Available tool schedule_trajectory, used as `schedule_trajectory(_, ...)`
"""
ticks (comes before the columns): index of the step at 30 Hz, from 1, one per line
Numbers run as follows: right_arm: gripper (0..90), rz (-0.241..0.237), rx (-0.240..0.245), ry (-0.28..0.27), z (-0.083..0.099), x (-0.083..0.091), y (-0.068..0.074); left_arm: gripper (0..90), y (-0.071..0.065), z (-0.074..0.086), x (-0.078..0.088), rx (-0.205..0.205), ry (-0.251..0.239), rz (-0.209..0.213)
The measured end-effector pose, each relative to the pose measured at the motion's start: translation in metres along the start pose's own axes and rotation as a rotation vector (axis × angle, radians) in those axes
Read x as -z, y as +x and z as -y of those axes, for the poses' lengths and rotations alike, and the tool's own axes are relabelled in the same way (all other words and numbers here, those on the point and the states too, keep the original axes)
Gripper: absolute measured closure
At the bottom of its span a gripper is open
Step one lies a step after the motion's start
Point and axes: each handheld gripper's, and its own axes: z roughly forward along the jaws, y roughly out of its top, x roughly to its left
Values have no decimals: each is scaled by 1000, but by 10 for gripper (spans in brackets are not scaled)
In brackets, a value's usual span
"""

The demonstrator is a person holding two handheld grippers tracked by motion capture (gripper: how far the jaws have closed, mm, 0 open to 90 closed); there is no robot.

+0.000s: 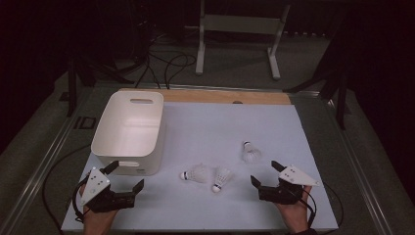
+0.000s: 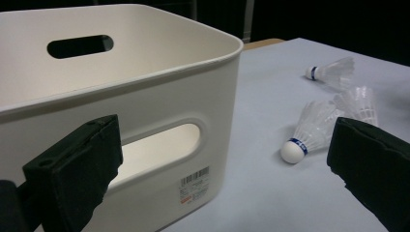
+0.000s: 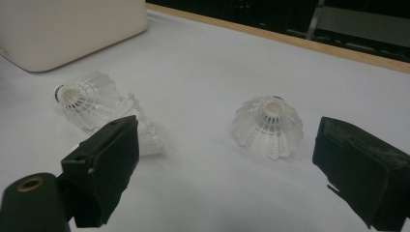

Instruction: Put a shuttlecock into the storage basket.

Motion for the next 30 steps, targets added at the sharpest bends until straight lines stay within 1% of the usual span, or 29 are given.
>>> schedule_trajectory(2, 89, 3, 4, 0, 0, 0, 0, 0, 0, 0, 0, -4, -1, 1)
schedule_trajectory(3, 84, 12, 7, 1, 0, 0, 0, 0, 0, 1, 0, -4, -1, 0)
schedule_trajectory(4, 84, 11, -2, 2, 0, 0, 0, 0, 0, 1, 0, -3, -1, -2)
schedule_trajectory(6, 84, 11, -5, -3, 0, 0, -2, 0, 1, 1, 0, 6, 1, -2)
schedule_trajectory(9, 83, 11, -14, -9, -1, 1, -3, 0, 3, 2, -1, 23, 1, 10)
schedule_trajectory(13, 83, 13, -16, -7, -3, 1, -5, 0, 2, 3, 0, 19, -3, 2)
schedule_trajectory(16, 83, 10, -25, -9, -5, 1, -5, 0, 2, 4, 0, 19, -5, -14)
schedule_trajectory(18, 83, 14, -25, -5, -7, 1, -5, 0, 2, 4, 0, 21, -8, -15)
schedule_trajectory(21, 83, 24, -17, -11, -10, 1, -7, 0, 1, 5, -2, 13, 7, -15)
schedule_trajectory(25, 83, 27, -28, -4, -15, -1, -7, 0, -1, 5, -3, 3, 12, -23)
schedule_trajectory(26, 83, 24, -20, 3, -16, -2, -8, 0, -1, 6, -3, 1, 9, -33)
schedule_trajectory(27, 83, 30, -25, 5, -17, -3, -7, 0, -1, 6, -2, 1, 7, -35)
schedule_trajectory(28, 83, 30, -14, 8, -17, -4, -8, 0, 0, 6, -2, 4, 6, -34)
schedule_trajectory(29, 83, 27, -18, 5, -18, -5, -8, 0, 0, 6, -2, 7, 5, -31)
schedule_trajectory(30, 82, 30, -12, 10, -20, -5, -9, 0, 0, 7, -3, 8, 6, -33)
